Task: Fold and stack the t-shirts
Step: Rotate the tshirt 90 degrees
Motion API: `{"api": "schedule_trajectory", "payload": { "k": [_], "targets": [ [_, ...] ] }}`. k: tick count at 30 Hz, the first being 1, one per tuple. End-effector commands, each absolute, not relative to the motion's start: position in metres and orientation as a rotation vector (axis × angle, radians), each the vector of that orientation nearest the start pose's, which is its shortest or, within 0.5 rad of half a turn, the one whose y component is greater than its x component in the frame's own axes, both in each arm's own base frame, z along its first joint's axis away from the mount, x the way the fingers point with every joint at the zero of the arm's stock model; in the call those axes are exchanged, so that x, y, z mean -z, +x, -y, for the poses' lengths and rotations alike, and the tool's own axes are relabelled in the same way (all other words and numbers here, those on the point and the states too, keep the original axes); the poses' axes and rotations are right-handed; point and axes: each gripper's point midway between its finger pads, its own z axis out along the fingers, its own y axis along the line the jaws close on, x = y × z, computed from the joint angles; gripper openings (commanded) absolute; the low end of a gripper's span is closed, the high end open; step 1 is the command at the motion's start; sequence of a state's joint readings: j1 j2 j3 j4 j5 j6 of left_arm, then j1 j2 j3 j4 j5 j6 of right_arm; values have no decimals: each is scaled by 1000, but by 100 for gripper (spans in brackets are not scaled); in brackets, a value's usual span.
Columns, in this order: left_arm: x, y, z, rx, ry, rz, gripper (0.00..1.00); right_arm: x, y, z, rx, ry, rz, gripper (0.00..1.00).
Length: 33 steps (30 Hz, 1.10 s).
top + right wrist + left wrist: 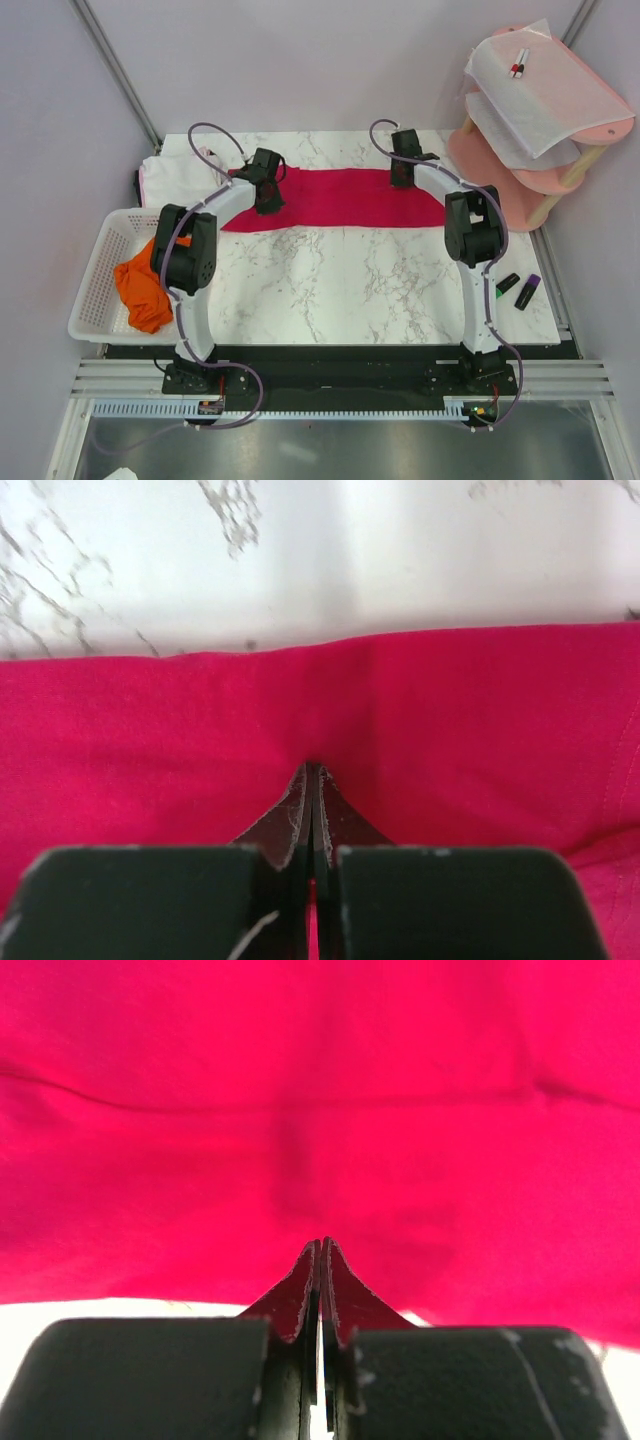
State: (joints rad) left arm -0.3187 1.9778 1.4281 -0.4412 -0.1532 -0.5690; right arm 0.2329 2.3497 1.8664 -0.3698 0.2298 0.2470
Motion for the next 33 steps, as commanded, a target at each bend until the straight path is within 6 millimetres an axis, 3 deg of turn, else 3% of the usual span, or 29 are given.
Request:
{"api": "schedule_trajectory", "payload": {
  "k": [1, 3, 5, 6, 8, 9, 11, 12, 13, 14, 15, 19, 20, 21, 24, 27, 28, 29, 30, 31, 32, 33],
  "targets": [
    [-45, 460, 111, -123, -349, -2553, 2, -23, 515, -88, 198, 94, -2549, 0],
    [-47, 467, 108, -172, -334, -2569, 2, -14, 489, -84, 254, 66, -2616, 0],
    [-34, 471, 106, -218, -317, -2599, 2, -17, 474, -84, 257, 56, -2639, 0],
    [-40, 478, 106, -224, -307, -2596, 2, -10, 455, -82, 284, 39, -2691, 0],
    [-26, 482, 107, -252, -288, -2628, 2, -16, 439, -85, 274, 20, -2706, 0],
    [-35, 494, 110, -240, -271, -2604, 2, -8, 419, -86, 289, -2, -2751, 0],
    [-31, 507, 113, -256, -247, -2606, 2, -18, 402, -94, 271, -38, -2754, 0],
    [-27, 512, 112, -271, -229, -2611, 2, -10, 382, -101, 268, -83, -2790, 0],
    [-26, 512, 112, -288, -218, -2629, 2, -18, 373, -108, 236, -95, -2787, 0],
    [-24, 526, 116, -276, -214, -2615, 2, -18, 363, -115, 204, -116, -2800, 0],
    [-24, 530, 119, -267, -195, -2616, 2, -10, 342, -122, 188, -165, -2838, 0],
    [-24, 555, 137, -171, -192, -2590, 2, -10, 293, -158, 94, -269, -2864, 0],
    [-36, 565, 147, -101, -189, -2563, 2, -8, 282, -171, 35, -309, -2876, 0],
    [-31, 568, 151, -79, -190, -2566, 2, -3, 261, -187, -11, -385, -2894, 0],
    [-52, 582, 169, 53, -181, -2511, 2, -7, 238, -227, -174, -466, -2870, 0],
    [-75, 587, 182, 163, -162, -2452, 2, -25, 249, -255, -303, -449, -2768, 0],
    [-114, 587, 185, 216, -153, -2380, 2, -37, 255, -261, -337, -439, -2722, 0],
    [-103, 573, 191, 272, -121, -2411, 2, -49, 267, -272, -386, -421, -2660, 0],
    [-122, 580, 199, 341, -101, -2326, 2, -58, 270, -281, -443, -422, -2627, 0],
    [-172, 574, 204, 412, -76, -2227, 2, -74, 278, -286, -473, -407, -2571, 0],
    [-161, 558, 209, 467, -54, -2258, 2, -91, 291, -296, -507, -396, -2504, 0],
    [-175, 553, 211, 503, -39, -2228, 2, -102, 300, -297, -494, -380, -2459, 0]
  ]
}}
